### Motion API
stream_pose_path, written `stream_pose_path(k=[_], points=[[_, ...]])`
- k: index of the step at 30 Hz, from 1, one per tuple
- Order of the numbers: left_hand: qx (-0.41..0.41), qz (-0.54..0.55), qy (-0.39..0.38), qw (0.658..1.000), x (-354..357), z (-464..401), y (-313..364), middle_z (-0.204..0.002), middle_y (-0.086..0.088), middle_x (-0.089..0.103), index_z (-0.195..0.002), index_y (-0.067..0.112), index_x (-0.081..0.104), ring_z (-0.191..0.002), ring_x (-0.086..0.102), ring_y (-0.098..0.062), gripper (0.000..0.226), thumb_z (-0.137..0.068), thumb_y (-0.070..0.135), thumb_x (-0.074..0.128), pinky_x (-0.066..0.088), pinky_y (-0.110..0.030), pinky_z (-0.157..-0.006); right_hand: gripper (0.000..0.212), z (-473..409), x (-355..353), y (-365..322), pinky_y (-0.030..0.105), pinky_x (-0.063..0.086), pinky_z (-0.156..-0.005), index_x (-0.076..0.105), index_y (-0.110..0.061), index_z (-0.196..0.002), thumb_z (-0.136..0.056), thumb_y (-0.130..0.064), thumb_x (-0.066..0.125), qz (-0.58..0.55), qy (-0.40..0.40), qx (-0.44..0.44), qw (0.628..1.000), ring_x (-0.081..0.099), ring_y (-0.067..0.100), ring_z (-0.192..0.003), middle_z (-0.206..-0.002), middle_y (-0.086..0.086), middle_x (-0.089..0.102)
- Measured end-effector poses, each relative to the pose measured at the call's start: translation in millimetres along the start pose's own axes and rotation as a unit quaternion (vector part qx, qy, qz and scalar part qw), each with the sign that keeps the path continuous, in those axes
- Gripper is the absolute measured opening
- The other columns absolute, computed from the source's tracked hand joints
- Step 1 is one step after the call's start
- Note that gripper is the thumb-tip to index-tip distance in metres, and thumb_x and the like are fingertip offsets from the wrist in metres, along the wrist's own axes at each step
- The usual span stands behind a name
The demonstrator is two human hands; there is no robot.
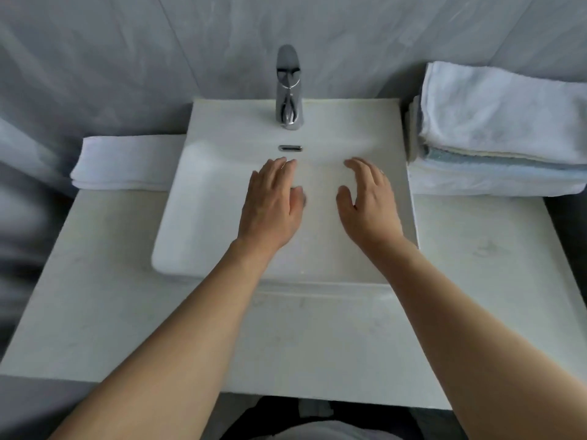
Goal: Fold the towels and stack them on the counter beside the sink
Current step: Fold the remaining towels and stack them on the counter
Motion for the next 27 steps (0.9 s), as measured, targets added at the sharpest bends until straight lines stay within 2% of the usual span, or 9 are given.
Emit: stream_pose_path(k=[3, 8, 12, 15, 19, 22, 24, 26, 27], points=[[-0.029, -0.007, -0.003, 1.0, -13.2, 17.8, -29.7, -0.143, -0.016, 0.05, -0.138, 0.001, 0.05, -0.135, 0.044, -0.032, 0.053, -0.099, 0.032, 0.031, 0.029, -0.048, -0.115, 0.044, 3.4, 20.0, -23.7, 0.041, 0.036, -0.107, 0.055, 0.0, -0.127, -0.085, -0.013, 0.049, -0.013, -0.01, -0.009, 1.0, 0.051, 0.033, -0.121, -0.13, 0.015, 0.057], [-0.064, 0.014, 0.043, 0.997, -37.1, 39.0, -72.2, -0.144, -0.016, 0.05, -0.138, 0.0, 0.05, -0.135, 0.042, -0.032, 0.045, -0.1, 0.023, 0.042, 0.033, -0.048, -0.116, 0.042, 4.4, 60.1, -58.7, 0.03, 0.032, -0.104, 0.055, -0.003, -0.127, -0.086, -0.01, 0.049, -0.027, -0.04, -0.024, 0.999, 0.051, 0.032, -0.121, -0.133, 0.012, 0.055], [-0.113, 0.025, 0.075, 0.99, -66.9, 48.4, -129.7, -0.144, -0.017, 0.05, -0.138, 0.0, 0.051, -0.135, 0.043, -0.032, 0.048, -0.1, 0.026, 0.038, 0.034, -0.048, -0.115, 0.043, 3.6, 97.3, -102.8, 0.037, 0.037, -0.105, 0.056, -0.004, -0.126, -0.086, -0.015, 0.046, -0.038, -0.055, -0.029, 0.997, 0.051, 0.032, -0.121, -0.132, 0.011, 0.056], [-0.106, 0.026, 0.072, 0.991, -90.6, 47.3, -174.0, -0.141, -0.016, 0.052, -0.137, 0.001, 0.051, -0.131, 0.046, -0.031, 0.052, -0.099, 0.032, 0.033, 0.037, -0.042, -0.112, 0.04, -5.2, 127.8, -140.7, 0.032, 0.035, -0.101, 0.059, -0.004, -0.124, -0.086, -0.013, 0.049, -0.026, -0.04, -0.037, 0.998, 0.052, 0.032, -0.12, -0.131, 0.011, 0.058], [-0.121, 0.022, 0.06, 0.991, -120.3, 43.5, -250.8, -0.145, -0.014, 0.047, -0.14, 0.003, 0.047, -0.134, 0.042, -0.029, 0.043, -0.101, 0.02, 0.044, 0.033, -0.036, -0.112, 0.038, -25.8, 185.2, -201.1, 0.041, 0.04, -0.102, 0.061, 0.0, -0.118, -0.083, -0.01, 0.049, -0.032, -0.044, -0.053, 0.997, 0.055, 0.036, -0.115, -0.124, 0.017, 0.06], [-0.148, 0.038, 0.077, 0.985, -139.5, 41.8, -310.7, -0.145, -0.013, 0.048, -0.14, 0.003, 0.048, -0.135, 0.043, -0.028, 0.042, -0.1, 0.015, 0.048, 0.036, -0.037, -0.112, 0.04, -41.3, 232.7, -242.0, 0.039, 0.04, -0.103, 0.061, -0.001, -0.119, -0.084, -0.013, 0.048, -0.04, -0.069, -0.06, 0.995, 0.055, 0.035, -0.115, -0.125, 0.015, 0.06], [-0.192, 0.068, 0.083, 0.975, -147.3, 46.4, -349.8, -0.144, -0.013, 0.048, -0.139, 0.002, 0.049, -0.136, 0.043, -0.027, 0.042, -0.098, 0.009, 0.05, 0.035, -0.035, -0.112, 0.038, -50.2, 259.0, -259.7, 0.034, 0.041, -0.101, 0.06, -0.006, -0.123, -0.086, -0.011, 0.05, -0.096, -0.094, 0.0, 0.991, 0.055, 0.027, -0.113, -0.127, 0.008, 0.057], [-0.251, 0.101, 0.066, 0.96, -149.8, 50.5, -386.0, -0.146, -0.01, 0.046, -0.141, 0.004, 0.048, -0.136, 0.042, -0.026, 0.045, -0.096, 0.005, 0.049, 0.035, -0.033, -0.112, 0.037, -56.9, 284.8, -260.0, 0.027, 0.041, -0.094, 0.058, -0.014, -0.125, -0.089, -0.014, 0.048, -0.179, -0.106, 0.144, 0.967, 0.055, 0.016, -0.105, -0.122, -0.004, 0.055], [-0.282, 0.111, 0.047, 0.952, -148.3, 52.3, -403.8, -0.148, -0.009, 0.044, -0.143, 0.006, 0.047, -0.136, 0.043, -0.026, 0.048, -0.095, 0.005, 0.048, 0.036, -0.035, -0.111, 0.035, -58.2, 299.1, -256.7, 0.026, 0.043, -0.088, 0.059, -0.017, -0.123, -0.09, -0.017, 0.047, -0.222, -0.11, 0.229, 0.942, 0.054, 0.013, -0.099, -0.116, -0.006, 0.055]])
Point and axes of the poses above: each hand's wrist, its own z-axis away from the middle knuckle, its own x-axis out of the palm, y = z × x, the point moved 8 cm from there along -z, towards the middle knuckle
